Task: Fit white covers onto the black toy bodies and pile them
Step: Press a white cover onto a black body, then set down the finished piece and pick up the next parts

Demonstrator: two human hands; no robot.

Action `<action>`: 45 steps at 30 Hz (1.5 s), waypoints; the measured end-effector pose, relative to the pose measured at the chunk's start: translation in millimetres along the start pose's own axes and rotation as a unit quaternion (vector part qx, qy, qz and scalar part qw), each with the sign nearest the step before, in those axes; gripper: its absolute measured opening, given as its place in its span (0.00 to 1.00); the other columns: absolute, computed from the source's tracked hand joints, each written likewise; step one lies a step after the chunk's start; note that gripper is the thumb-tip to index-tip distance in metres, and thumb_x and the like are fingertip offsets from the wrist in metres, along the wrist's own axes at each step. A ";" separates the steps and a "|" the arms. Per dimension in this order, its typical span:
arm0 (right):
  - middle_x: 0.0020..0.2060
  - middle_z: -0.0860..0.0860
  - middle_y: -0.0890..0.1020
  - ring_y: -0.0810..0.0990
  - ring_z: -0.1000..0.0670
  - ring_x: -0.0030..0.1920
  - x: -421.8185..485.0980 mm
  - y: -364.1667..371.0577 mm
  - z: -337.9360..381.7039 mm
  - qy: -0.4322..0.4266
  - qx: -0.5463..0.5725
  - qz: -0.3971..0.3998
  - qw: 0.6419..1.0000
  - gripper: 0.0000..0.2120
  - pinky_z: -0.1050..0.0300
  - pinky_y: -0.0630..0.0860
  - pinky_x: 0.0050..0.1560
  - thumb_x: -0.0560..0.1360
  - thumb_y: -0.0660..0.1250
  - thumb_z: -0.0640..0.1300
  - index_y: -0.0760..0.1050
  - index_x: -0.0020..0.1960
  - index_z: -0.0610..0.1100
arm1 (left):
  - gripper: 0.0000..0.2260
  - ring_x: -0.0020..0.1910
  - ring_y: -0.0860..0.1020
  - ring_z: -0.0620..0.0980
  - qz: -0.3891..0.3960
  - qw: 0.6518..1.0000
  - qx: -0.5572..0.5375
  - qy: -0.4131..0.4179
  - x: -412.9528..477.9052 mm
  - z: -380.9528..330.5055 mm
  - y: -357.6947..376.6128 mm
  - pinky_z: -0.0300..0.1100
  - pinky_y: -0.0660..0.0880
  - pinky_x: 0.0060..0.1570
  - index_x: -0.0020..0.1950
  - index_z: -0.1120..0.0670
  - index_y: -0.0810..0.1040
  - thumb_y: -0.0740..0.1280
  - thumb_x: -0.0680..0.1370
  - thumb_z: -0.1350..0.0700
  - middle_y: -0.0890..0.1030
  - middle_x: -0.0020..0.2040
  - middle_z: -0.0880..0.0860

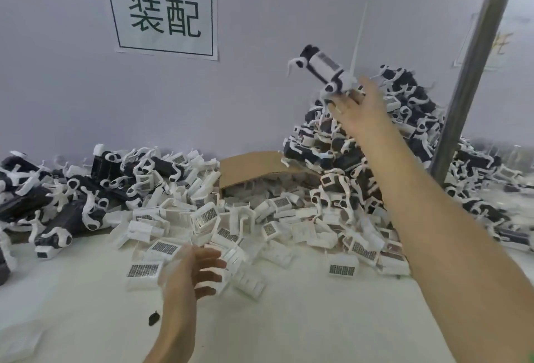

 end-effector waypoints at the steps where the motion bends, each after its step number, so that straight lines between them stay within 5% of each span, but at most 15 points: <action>1: 0.56 0.42 0.78 0.80 0.49 0.57 17.5 -4.0 20.3 -0.009 0.021 -0.048 0.999 0.15 0.51 0.74 0.63 0.82 0.60 0.43 0.68 0.67 0.38 | 0.21 0.28 0.76 0.50 -0.002 1.000 0.004 -0.003 1.0 0.4 1.4 0.39 0.70 0.27 0.43 0.63 0.80 0.54 0.85 0.54 0.83 0.35 0.58; 4: 0.59 0.46 0.76 0.77 0.46 0.60 32.9 -7.7 40.2 -0.034 -0.154 -0.128 0.979 0.05 0.53 0.73 0.61 0.81 0.61 0.44 0.73 0.55 0.44 | 0.19 0.28 0.75 0.53 0.000 1.000 0.005 -0.015 3.5 -0.3 4.3 0.40 0.68 0.25 0.43 0.65 0.80 0.55 0.84 0.56 0.82 0.33 0.58; 8: 0.59 0.49 0.79 0.82 0.52 0.52 -17.0 6.5 -39.7 -0.040 -0.301 -0.024 0.952 0.09 0.59 0.73 0.50 0.81 0.62 0.42 0.75 0.59 0.47 | 0.20 0.29 0.75 0.55 0.005 1.000 0.023 -0.017 1.9 -1.1 10.4 0.41 0.69 0.26 0.40 0.64 0.80 0.56 0.85 0.57 0.82 0.34 0.58; 11: 0.57 0.53 0.80 0.79 0.50 0.59 -77.2 -7.8 -125.6 -0.024 -0.429 0.037 0.902 0.16 0.66 0.72 0.50 0.78 0.66 0.40 0.76 0.66 0.45 | 0.18 0.32 0.76 0.55 -0.011 0.999 0.050 -0.005 -2.8 -2.1 5.9 0.46 0.68 0.32 0.39 0.63 0.81 0.59 0.84 0.59 0.83 0.34 0.56; 15: 0.65 0.54 0.76 0.74 0.55 0.62 -134.0 -31.1 -205.8 0.001 -0.531 0.032 0.847 0.19 0.59 0.68 0.60 0.77 0.67 0.41 0.75 0.68 0.49 | 0.17 0.34 0.77 0.54 -0.012 0.998 0.054 0.008 -5.8 -1.9 -1.5 0.46 0.69 0.36 0.40 0.61 0.82 0.59 0.83 0.58 0.84 0.37 0.56; 18: 0.72 0.54 0.71 0.68 0.52 0.70 -150.7 -26.7 -242.8 0.025 -0.582 0.100 0.807 0.23 0.53 0.65 0.67 0.76 0.68 0.45 0.72 0.71 0.51 | 0.16 0.34 0.77 0.52 -0.020 0.998 0.060 0.004 -6.4 -2.2 -4.1 0.44 0.71 0.37 0.43 0.60 0.82 0.58 0.84 0.58 0.85 0.39 0.55; 20: 0.72 0.55 0.69 0.65 0.50 0.72 -156.8 -20.6 -253.1 0.003 -0.640 0.143 0.755 0.23 0.51 0.64 0.68 0.76 0.69 0.48 0.72 0.70 0.51 | 0.16 0.34 0.77 0.50 -0.024 0.998 0.062 -0.001 -7.9 -2.6 -5.0 0.43 0.71 0.37 0.45 0.60 0.82 0.58 0.84 0.58 0.84 0.38 0.52; 23: 0.67 0.56 0.70 0.66 0.49 0.68 -161.8 -20.7 -254.9 -0.020 -0.659 0.159 0.735 0.20 0.53 0.67 0.62 0.75 0.70 0.46 0.75 0.66 0.53 | 0.16 0.33 0.77 0.47 -0.015 0.997 0.071 0.001 -9.9 -3.4 -4.4 0.42 0.71 0.38 0.44 0.60 0.81 0.57 0.84 0.59 0.84 0.38 0.50; 27: 0.56 0.58 0.71 0.68 0.52 0.59 -160.1 -23.4 -245.5 -0.040 -0.638 0.147 0.755 0.13 0.55 0.68 0.57 0.73 0.71 0.40 0.80 0.55 0.53 | 0.16 0.33 0.77 0.46 -0.007 0.996 0.094 0.004 -12.3 -3.7 -2.9 0.42 0.70 0.38 0.44 0.59 0.81 0.57 0.84 0.58 0.84 0.39 0.49; 33: 0.47 0.57 0.82 0.79 0.56 0.51 -152.6 -39.4 -223.9 -0.024 -0.453 0.049 0.890 0.08 0.74 0.70 0.45 0.76 0.70 0.39 0.80 0.51 0.50 | 0.15 0.31 0.78 0.42 -0.004 0.994 0.105 0.005 -13.3 -4.9 -4.0 0.40 0.70 0.38 0.44 0.59 0.81 0.57 0.84 0.58 0.83 0.38 0.47; 38: 0.49 0.47 0.83 0.83 0.49 0.47 -147.8 -66.2 -234.0 0.117 -0.249 -0.045 0.960 0.06 0.47 0.83 0.48 0.80 0.68 0.40 0.81 0.55 0.46 | 0.15 0.32 0.78 0.43 -0.005 0.995 0.101 0.001 -12.6 -4.1 -4.8 0.41 0.70 0.39 0.44 0.59 0.80 0.57 0.84 0.58 0.84 0.39 0.47; 41: 0.48 0.45 0.83 0.84 0.50 0.40 -150.5 -66.5 -242.8 0.175 -0.144 -0.051 0.973 0.08 0.55 0.81 0.34 0.81 0.65 0.39 0.81 0.57 0.43 | 0.15 0.32 0.78 0.42 -0.004 0.995 0.104 -0.002 -12.8 -2.5 -4.9 0.41 0.70 0.39 0.44 0.59 0.81 0.57 0.84 0.58 0.84 0.39 0.48; 45: 0.48 0.44 0.81 0.80 0.46 0.43 -152.4 -59.3 -256.4 0.225 -0.109 -0.026 0.968 0.10 0.53 0.77 0.39 0.84 0.59 0.39 0.79 0.58 0.43 | 0.15 0.34 0.78 0.44 -0.008 0.995 0.099 -0.003 -13.0 -4.3 -5.8 0.41 0.70 0.39 0.44 0.58 0.80 0.57 0.84 0.58 0.84 0.41 0.50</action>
Point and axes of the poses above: each hand's wrist, its own x-axis towards the middle knuckle, its own y-axis out of the palm, z = x × y, the point moved 10 cm from there along x, towards the middle knuckle
